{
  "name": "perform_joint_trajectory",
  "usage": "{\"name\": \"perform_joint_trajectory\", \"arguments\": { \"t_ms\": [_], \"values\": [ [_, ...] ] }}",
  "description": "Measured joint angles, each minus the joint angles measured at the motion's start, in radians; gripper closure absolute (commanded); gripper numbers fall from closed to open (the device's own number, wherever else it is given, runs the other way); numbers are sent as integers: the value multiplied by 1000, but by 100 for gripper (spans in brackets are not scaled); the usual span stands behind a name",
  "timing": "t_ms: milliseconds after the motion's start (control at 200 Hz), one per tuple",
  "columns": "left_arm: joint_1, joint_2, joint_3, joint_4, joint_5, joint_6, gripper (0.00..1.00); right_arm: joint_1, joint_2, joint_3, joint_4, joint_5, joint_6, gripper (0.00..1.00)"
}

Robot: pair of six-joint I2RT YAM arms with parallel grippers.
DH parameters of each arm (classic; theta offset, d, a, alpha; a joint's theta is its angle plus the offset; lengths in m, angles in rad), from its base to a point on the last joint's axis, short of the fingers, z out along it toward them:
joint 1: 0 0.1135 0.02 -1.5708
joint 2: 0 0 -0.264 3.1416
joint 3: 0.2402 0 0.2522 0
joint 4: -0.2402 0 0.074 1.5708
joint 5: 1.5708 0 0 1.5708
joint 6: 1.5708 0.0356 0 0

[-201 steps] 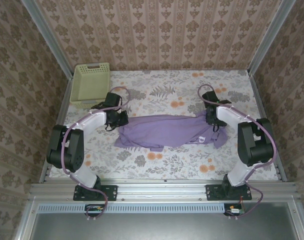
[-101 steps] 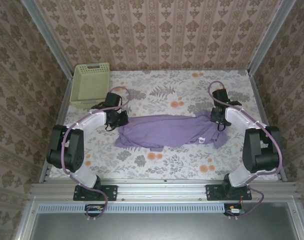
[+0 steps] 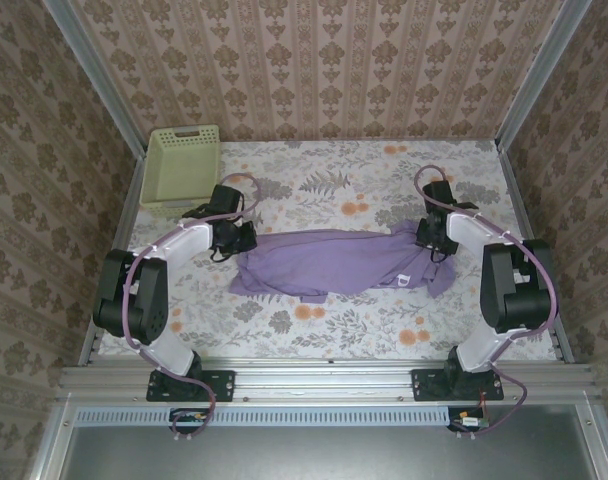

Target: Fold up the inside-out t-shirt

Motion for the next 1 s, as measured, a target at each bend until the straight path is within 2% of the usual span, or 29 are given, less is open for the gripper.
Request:
{"name": "perform_joint_trajectory", "arguments": {
  "t_ms": [185,310,505,625,765,870,995],
  "values": [
    [0,0,0,0,0,0,87,-2,0,0,7,-1,13,87],
    [-1,0,0,0,0,0,86,-2,0,0,6,6,13,95],
    [-1,0,0,0,0,2,85,-2,-3,0,6,32,14,94],
    [-1,0,0,-1,0,3,85,-2,-25,0,6,48,11,82],
    [-3,0,0,-1,0,3,85,-2,-42,0,6,56,13,78],
    [-7,4,0,-1,0,3,85,-2,-41,0,6,56,13,79],
    [-8,11,0,-3,0,3,85,-2,-35,0,6,56,13,85]
  ]
}}
